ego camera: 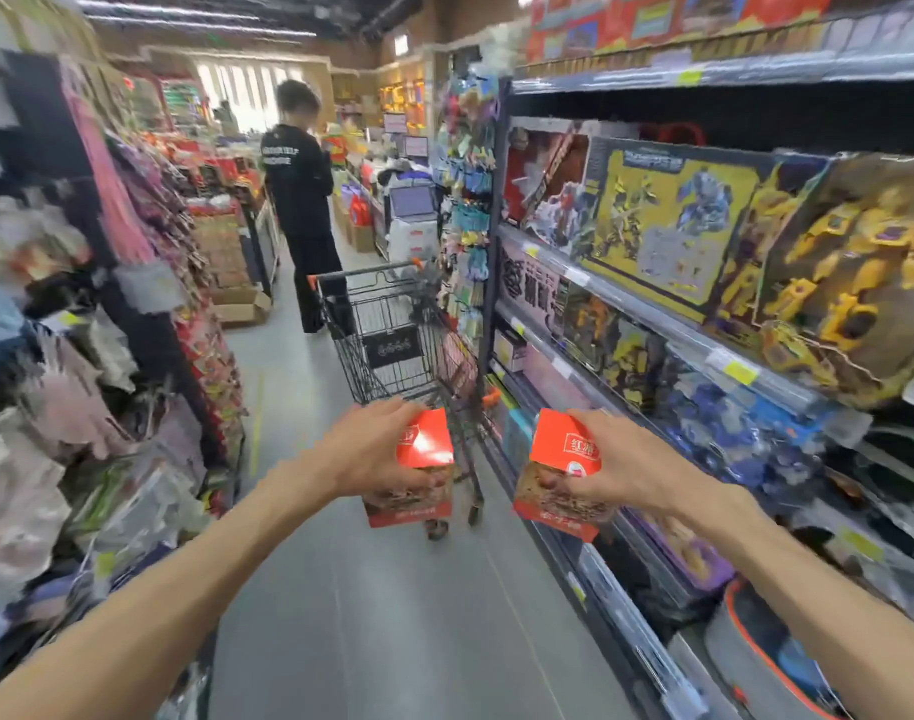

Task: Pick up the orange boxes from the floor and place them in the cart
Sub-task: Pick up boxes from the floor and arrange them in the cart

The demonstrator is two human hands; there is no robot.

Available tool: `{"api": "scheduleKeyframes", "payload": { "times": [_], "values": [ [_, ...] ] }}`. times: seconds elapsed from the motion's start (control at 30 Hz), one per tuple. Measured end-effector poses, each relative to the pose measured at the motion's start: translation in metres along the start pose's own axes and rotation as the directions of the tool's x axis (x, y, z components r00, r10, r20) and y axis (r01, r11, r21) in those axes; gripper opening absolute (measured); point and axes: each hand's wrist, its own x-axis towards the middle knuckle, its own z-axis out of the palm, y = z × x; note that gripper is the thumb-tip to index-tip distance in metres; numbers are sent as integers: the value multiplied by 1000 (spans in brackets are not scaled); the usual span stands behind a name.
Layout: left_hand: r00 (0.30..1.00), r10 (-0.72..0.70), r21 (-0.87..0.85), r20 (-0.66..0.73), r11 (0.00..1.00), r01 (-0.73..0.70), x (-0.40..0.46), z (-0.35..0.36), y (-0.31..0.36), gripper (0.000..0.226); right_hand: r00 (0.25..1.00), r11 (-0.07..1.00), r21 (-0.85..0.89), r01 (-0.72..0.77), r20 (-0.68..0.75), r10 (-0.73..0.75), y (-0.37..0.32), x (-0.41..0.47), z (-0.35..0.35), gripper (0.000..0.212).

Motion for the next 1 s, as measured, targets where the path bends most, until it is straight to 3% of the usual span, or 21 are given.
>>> {"api": "scheduleKeyframes", "payload": {
  "times": [0.2,0.33,0.5,0.7,0.83,1.0],
  "values": [
    [983,-186,0,-5,983,186,18,-18,-118,97,989,989,4,146,34,-146,-53,153,13,94],
    [964,-264,14,-24,964,264,48,-16,-192,97,970,971,13,241,43,-241,-73,255,25,107],
    [941,-335,21,-54,941,337,103,-14,-284,95,935,937,21,350,45,-351,-91,384,32,100],
    [910,-403,28,-95,913,407,164,-18,-392,91,912,915,-6,403,89,-401,-117,532,34,104],
    [897,-425,43,-117,901,432,201,-22,-461,93,905,912,31,410,107,-411,-135,620,46,97],
    [909,-405,-9,-94,914,406,258,-18,-556,100,911,916,6,400,108,-398,-160,719,65,95]
  ]
}}
